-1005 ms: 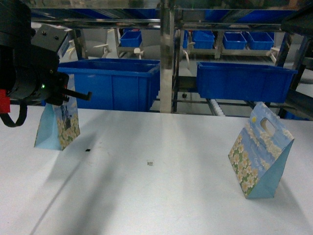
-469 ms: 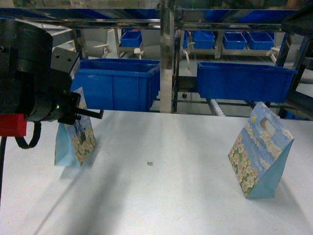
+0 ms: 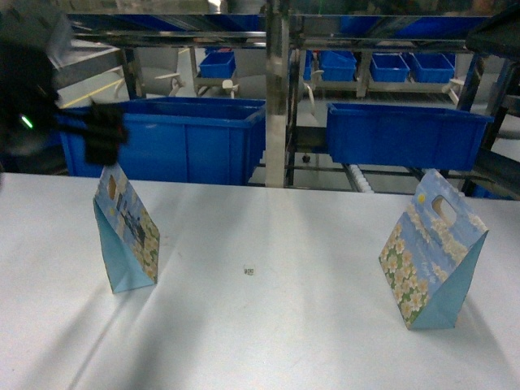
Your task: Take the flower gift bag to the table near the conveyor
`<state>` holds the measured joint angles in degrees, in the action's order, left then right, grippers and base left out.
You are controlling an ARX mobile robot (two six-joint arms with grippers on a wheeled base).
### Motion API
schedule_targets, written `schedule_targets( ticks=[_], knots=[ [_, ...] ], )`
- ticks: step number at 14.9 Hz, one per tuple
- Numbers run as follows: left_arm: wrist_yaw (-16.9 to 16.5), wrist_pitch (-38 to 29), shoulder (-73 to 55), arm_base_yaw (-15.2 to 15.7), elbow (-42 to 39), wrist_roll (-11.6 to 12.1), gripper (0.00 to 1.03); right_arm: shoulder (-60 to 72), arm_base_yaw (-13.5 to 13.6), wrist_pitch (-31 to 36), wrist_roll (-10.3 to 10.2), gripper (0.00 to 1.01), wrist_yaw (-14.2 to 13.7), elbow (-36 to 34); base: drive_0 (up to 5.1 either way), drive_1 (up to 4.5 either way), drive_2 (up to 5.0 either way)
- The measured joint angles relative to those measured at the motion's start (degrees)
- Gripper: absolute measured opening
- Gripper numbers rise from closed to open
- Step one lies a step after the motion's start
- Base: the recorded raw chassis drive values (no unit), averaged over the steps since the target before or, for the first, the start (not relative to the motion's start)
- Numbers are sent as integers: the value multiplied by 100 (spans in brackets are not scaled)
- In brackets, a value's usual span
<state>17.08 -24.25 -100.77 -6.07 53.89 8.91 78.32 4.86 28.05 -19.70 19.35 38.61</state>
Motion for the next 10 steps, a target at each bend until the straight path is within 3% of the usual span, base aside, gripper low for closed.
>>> schedule_targets(
  ticks=[1,3,5,7,8,9,10],
  knots=[
    [9,57,660,105,-4,31,100,0,-4,-2,2,98,-7,0,0,0,0],
    [-48,186,1674,157,0,-57,98,0,-4,-4,0,98,-4,0,0,0,0],
    [-83,293,1506,125,-15,-94,98,0,-4,-4,0,98,-4,0,0,0,0],
    [-1154,-1279,1574,264,-981,-542,79,0,-4,-7,0,98,-7,0,0,0,0],
    [-1357,-1722,1904,297,-1497,-673,68,15,24,282,85,96,-238,-57,0,0,0],
    [-1399,-1980,2186,328,-1812,-748,59,9,155,1123,483,87,-1110,-330,0,0,0],
    [-1497,-2199,2516,407,-2201,-787,46,-225,155,1725,1095,75,-1952,-844,0,0,0]
  ],
)
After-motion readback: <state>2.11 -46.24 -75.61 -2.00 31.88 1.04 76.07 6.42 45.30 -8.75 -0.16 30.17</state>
